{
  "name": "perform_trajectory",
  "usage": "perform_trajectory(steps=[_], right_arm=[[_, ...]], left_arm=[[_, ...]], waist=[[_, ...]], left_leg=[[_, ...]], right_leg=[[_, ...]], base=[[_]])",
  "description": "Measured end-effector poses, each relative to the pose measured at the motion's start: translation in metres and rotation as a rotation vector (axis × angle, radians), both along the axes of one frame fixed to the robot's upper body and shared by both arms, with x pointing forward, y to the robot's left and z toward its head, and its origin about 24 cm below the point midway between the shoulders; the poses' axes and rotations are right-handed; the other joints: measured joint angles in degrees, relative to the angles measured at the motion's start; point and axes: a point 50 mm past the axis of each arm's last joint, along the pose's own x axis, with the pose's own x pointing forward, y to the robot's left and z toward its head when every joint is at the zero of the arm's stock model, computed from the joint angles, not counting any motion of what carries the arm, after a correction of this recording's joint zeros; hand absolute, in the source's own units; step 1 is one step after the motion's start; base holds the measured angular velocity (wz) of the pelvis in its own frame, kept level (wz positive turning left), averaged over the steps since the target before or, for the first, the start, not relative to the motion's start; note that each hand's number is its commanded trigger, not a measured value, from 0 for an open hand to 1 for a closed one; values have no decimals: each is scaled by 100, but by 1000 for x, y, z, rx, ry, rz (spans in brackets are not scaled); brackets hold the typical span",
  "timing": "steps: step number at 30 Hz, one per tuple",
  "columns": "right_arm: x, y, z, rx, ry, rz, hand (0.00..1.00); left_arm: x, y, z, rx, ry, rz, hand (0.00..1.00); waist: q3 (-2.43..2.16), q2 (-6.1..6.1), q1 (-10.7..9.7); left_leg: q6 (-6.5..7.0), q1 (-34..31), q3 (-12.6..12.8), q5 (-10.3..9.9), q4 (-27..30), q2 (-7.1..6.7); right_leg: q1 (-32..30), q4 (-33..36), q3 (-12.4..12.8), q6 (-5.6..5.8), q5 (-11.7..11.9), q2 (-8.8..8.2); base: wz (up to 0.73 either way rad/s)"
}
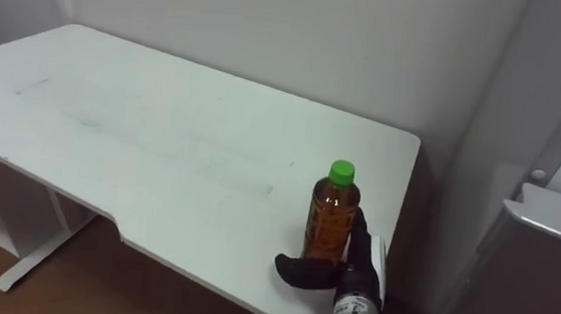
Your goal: Put the bottle in the upper fridge
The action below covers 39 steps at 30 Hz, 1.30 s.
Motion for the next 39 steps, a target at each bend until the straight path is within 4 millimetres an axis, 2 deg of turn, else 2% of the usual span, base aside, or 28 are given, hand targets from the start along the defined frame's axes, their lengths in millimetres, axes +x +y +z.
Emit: perform_trajectory(steps=[4, 11, 21, 32, 39], right_arm=[[2, -2, 3, 42, -13, -36, 0], [3, -3, 7, 87, -18, -88, 0], [5, -4, 12, 89, -40, -116, 0], [13, -4, 17, 45, -44, -125, 0], [15, -4, 18, 32, -40, -135, 0]], left_arm=[[3, 0, 0, -5, -10, 12, 0], [2, 1, 0, -5, -7, 20, 0], [1, 1, 0, -5, -5, 33, 0], [1, 1, 0, -5, -5, 32, 0], [-1, 1, -1, -5, 9, 25, 0]], waist=[[4, -5, -3], [42, 63, 9], [3, 91, 8], [-3, 79, 23], [12, 25, 177]], left_leg=[[7, -102, -9, 3, 82, 3], [18, -137, -19, 7, 113, 1], [29, -277, -31, 31, 149, 2], [30, -401, -28, 86, 147, 2], [28, -402, -24, 106, 133, -1]], right_leg=[[-72, 19, -100, -1, 1, -16], [-93, 19, -106, -1, 15, -16], [-247, 95, -119, -12, 22, -34], [-383, 98, -108, -45, 43, -36], [-401, 118, -89, -48, 38, -41]], base=[[5], [0], [0], [0], [0]])
